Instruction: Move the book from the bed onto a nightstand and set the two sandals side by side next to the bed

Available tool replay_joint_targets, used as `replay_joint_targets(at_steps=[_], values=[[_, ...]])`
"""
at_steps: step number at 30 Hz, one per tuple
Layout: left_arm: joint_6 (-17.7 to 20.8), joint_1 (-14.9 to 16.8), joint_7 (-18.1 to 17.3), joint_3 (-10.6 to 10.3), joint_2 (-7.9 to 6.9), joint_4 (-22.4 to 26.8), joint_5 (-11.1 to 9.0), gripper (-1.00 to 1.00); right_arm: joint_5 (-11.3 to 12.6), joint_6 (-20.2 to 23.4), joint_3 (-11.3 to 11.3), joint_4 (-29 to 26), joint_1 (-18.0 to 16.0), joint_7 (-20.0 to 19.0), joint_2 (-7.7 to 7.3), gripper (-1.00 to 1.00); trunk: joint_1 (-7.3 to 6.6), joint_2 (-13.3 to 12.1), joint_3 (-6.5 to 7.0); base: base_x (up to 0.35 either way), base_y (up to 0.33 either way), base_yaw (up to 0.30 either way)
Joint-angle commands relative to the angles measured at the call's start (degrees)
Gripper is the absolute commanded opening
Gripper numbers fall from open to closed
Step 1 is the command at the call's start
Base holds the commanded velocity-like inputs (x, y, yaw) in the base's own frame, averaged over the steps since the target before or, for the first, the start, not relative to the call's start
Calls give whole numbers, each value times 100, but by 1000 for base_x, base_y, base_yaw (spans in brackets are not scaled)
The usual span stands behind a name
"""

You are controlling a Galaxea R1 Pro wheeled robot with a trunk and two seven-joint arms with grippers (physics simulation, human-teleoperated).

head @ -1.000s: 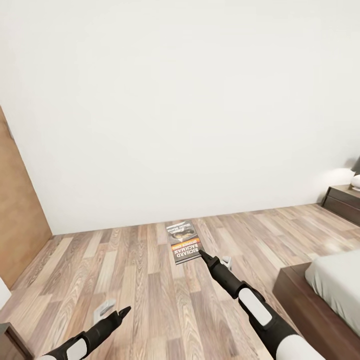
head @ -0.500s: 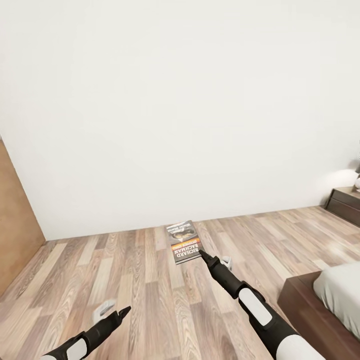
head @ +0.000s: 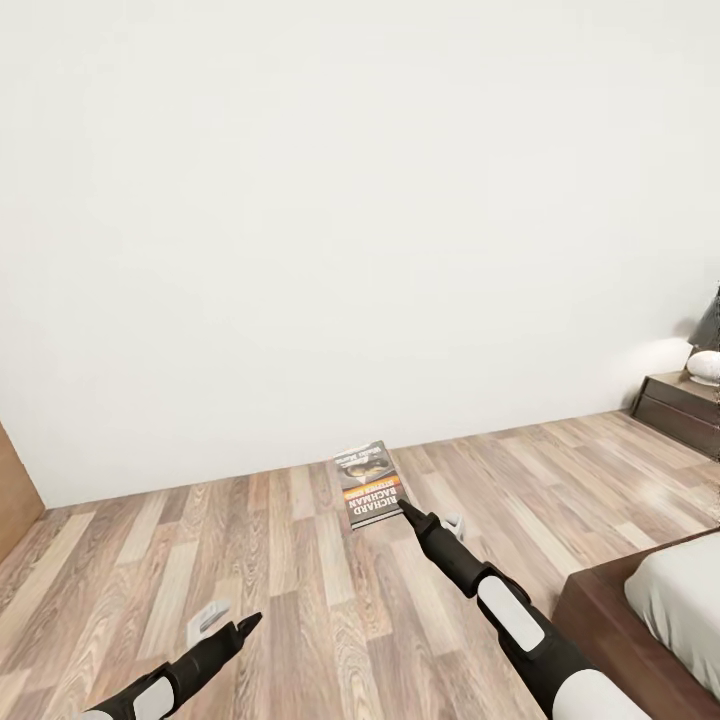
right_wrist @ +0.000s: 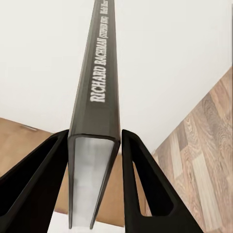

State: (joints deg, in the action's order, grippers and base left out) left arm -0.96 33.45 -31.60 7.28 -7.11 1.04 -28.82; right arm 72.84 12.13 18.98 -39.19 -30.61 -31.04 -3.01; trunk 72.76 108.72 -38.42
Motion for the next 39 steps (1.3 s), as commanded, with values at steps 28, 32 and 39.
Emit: replay_joint_targets(at_steps=[28,32,39], values=[[-10,4,-20,46,-1,-7,34,100,72,27,18,-1,-6,-4,-3,-100,2,2,-6,294,13,-112],[-10,4,-18,44,-1,-7,34,100,72,27,18,-1,-6,-6,-2,-100,2,2,-6,294,82,-35],[-10,4,-20,45,-1,-7,34,100,72,30,16,-1,-6,-8,-2,-100,2,2,-6,294,105,-23]])
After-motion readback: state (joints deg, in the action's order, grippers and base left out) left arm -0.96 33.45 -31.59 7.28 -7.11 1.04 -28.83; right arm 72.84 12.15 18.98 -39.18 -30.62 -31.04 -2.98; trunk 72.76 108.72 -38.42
